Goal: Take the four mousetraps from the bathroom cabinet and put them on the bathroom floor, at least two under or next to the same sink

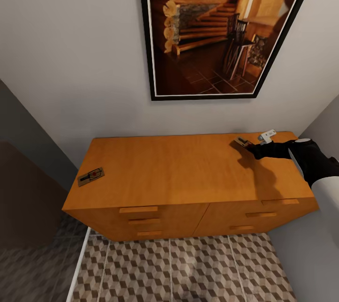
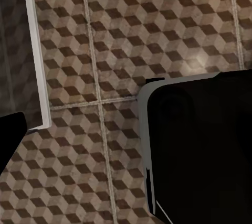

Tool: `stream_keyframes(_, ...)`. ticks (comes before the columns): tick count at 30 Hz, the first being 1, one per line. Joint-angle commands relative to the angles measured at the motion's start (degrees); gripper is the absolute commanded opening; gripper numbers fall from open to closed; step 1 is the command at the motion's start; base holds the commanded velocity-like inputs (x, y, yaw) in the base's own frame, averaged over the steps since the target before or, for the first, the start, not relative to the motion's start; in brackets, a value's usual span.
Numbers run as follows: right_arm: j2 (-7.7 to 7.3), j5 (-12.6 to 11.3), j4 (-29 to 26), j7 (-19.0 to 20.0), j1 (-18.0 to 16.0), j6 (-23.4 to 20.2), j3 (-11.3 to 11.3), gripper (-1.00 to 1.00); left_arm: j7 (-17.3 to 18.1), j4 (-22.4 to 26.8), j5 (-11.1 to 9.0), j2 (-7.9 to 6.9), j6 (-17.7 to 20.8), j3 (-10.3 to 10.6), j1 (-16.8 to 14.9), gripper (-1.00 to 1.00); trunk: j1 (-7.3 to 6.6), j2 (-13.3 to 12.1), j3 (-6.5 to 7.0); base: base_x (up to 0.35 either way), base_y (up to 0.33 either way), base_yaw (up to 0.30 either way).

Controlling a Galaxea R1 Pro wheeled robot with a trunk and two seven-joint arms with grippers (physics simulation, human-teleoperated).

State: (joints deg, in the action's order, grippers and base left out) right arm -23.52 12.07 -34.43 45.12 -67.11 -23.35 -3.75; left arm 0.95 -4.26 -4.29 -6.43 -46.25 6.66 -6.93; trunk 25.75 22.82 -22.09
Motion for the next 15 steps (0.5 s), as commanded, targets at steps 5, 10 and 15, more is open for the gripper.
stream_keyframes(5,-0.1,0.32,-0.11,0.23,-0.03,-0.21,-0.12,-1.0,0.1,-0.22,-0.45,0.01,-0.29,0.46,-0.1,1.0,0.03,0.1,0.09,0.0,0.0,0.0)
stream_keyframes(10,-0.05,0.32,-0.1,0.22,-0.03,-0.21,-0.19,-1.0,0.1,-0.22,-0.45,0.01,-0.29,0.46,-0.1,1.0,0.03,0.1,0.5,0.0,0.0,0.0)
stream_keyframes(15,-0.03,0.32,-0.07,0.18,-0.03,-0.21,-0.2,-1.0,0.1,-0.22,-0.45,0.01,-0.28,0.46,-0.1,1.0,0.03,0.1,0.94,0.0,0.0,0.0)
